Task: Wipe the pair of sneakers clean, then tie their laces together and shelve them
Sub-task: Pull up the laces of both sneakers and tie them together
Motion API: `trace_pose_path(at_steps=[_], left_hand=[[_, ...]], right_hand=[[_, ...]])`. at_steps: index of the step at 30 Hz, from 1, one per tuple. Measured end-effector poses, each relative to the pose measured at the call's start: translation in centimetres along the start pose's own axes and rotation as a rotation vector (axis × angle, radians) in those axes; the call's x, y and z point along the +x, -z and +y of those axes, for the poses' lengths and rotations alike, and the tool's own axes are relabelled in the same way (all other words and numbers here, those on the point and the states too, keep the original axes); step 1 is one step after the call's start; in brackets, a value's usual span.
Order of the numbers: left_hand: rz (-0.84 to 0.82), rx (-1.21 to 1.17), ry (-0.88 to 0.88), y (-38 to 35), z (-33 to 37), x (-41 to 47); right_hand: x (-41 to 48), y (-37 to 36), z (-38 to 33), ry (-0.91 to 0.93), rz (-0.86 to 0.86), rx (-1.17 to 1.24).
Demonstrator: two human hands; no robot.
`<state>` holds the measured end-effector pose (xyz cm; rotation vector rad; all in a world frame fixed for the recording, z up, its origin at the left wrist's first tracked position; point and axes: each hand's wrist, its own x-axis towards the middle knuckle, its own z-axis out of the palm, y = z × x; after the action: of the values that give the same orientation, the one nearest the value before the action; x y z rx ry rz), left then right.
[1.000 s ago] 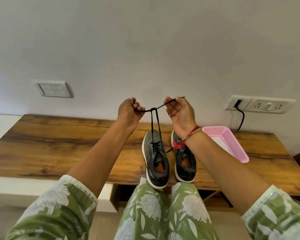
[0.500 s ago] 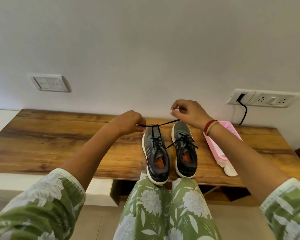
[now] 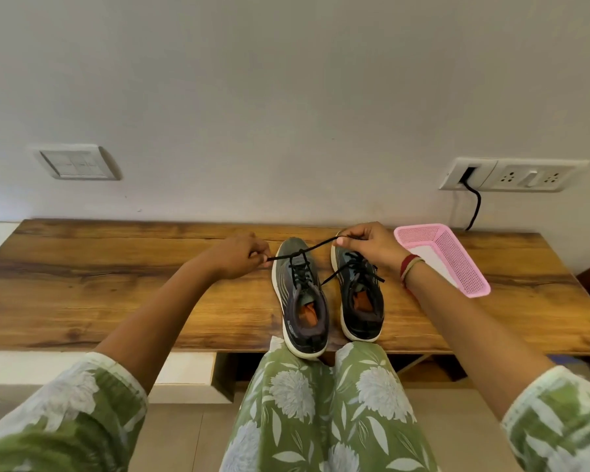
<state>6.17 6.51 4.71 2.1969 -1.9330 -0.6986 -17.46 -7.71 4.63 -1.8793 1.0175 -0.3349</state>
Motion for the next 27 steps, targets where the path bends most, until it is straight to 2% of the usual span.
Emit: trace_pose_path(at_steps=[2, 4, 6, 8, 10, 12, 14, 16, 17, 18, 19, 21, 22, 24, 27], left_hand=[[0.129, 0.011, 0.105, -0.9, -0.8, 0.4], [0.243, -0.192, 0.171, -1.7, -0.8, 0.4], [0.275, -0.437, 0.244, -2.6, -0.4, 0.7], [0.326, -0.781, 0.319, -3.7, -0.1, 1.1], [0.349, -1.226, 0.348, -4.7, 0.1, 1.5], [0.331, -1.549, 0.405, -5.3, 0.3, 1.9], [0.339, -1.651, 0.435, -5.7, 0.8, 2.0], [0.399, -1.722, 0.424, -6.1, 1.2, 2.4], [0.416, -1.798, 0.401, -6.4, 1.3, 2.6], [0.416, -1.895, 0.363, -6.7, 1.4, 2.7], [0.408, -1.99, 0.313, -7.0, 1.4, 2.8], [0.38, -2.124, 0.232, -7.6, 1.6, 3.1], [0.358, -2.154, 0.232, -8.0, 1.7, 3.4], [0.318, -2.094, 0.307, -8.3, 1.9, 3.8], [0.318, -1.721, 0.378, -8.8, 1.0, 4.1]], right_hand=[[-0.2, -0.3, 0.8, -0.071, 0.117, 0.153], [-0.4, -0.5, 1.3, -0.123, 0.169, 0.27], [-0.3, -0.8, 1.8, -0.162, 0.158, 0.343], [-0.3, -1.3, 1.9, -0.208, 0.093, 0.373], [-0.2, -1.8, 2.1, -0.256, 0.031, 0.414], [0.0, -2.1, 2.6, -0.287, 0.045, 0.466], [0.4, -2.2, 3.3, -0.271, 0.15, 0.306], [0.9, -2.4, 4.5, -0.197, 0.309, -0.08], [1.1, -2.5, 4.8, -0.169, 0.372, -0.103], [1.1, -2.7, 4.9, -0.129, 0.397, -0.01], [0.9, -2.8, 4.6, -0.096, 0.377, 0.247], [0.7, -3.2, 4.1, -0.052, 0.212, 0.916], [0.8, -3.3, 4.1, -0.029, 0.144, 1.167], [0.8, -3.4, 4.0, -0.04, 0.109, 1.399], [1.4, -3.5, 4.4, -0.109, 0.134, 1.42]])
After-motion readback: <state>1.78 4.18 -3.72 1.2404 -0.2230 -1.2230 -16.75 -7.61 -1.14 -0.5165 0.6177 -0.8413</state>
